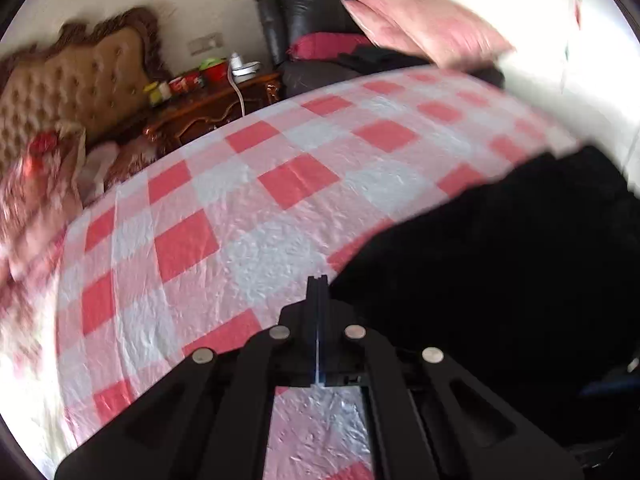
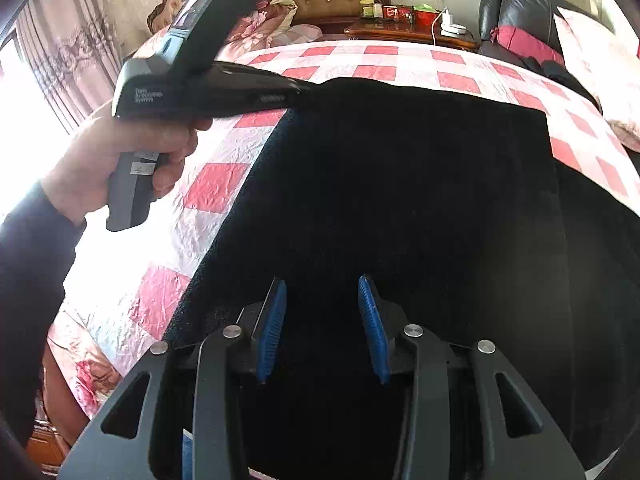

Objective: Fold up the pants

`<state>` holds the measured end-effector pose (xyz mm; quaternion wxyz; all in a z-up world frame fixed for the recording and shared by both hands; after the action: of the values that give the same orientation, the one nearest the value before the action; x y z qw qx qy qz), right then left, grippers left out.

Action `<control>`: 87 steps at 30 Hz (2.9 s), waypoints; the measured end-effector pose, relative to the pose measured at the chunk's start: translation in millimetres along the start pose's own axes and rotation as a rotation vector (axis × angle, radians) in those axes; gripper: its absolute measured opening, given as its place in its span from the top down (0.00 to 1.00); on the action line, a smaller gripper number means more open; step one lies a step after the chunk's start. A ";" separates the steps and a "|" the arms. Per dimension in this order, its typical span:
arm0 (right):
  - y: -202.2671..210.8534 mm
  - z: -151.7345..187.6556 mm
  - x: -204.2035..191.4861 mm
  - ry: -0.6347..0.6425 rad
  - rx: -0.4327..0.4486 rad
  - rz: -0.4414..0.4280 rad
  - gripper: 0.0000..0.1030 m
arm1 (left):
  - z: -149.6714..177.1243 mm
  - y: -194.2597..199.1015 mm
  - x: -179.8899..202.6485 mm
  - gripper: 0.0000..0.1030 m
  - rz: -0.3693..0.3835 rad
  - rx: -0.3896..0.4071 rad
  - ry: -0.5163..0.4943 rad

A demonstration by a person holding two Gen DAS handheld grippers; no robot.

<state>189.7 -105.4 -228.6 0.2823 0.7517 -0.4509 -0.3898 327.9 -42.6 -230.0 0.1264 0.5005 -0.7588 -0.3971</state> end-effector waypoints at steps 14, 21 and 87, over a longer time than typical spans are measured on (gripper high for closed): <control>7.8 1.8 5.2 -0.049 0.005 -0.054 0.63 | 10.2 36.7 8.8 0.35 -0.058 0.015 0.164; 9.2 3.3 1.2 -0.041 0.012 -0.055 0.61 | 54.5 105.3 -24.7 0.35 -0.049 0.050 0.481; 104.9 -38.3 41.7 0.102 0.035 0.128 0.20 | 149.0 171.8 88.2 0.89 0.220 -0.097 0.787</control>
<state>185.9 -185.6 -140.5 0.3160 0.7451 -0.4898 -0.3241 85.7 -16.0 -220.1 0.4722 0.5235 -0.6819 -0.1948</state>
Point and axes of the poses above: each gripper's, at about its wrist camera, not at the fingertips, and y roughly against the way its jaws point, x to its right, z to its underside, the point moved 9 cm from there along -y, roughly the way its jaws point, and after that the axes turned 10 degrees about -z, right-handed, at the moved point
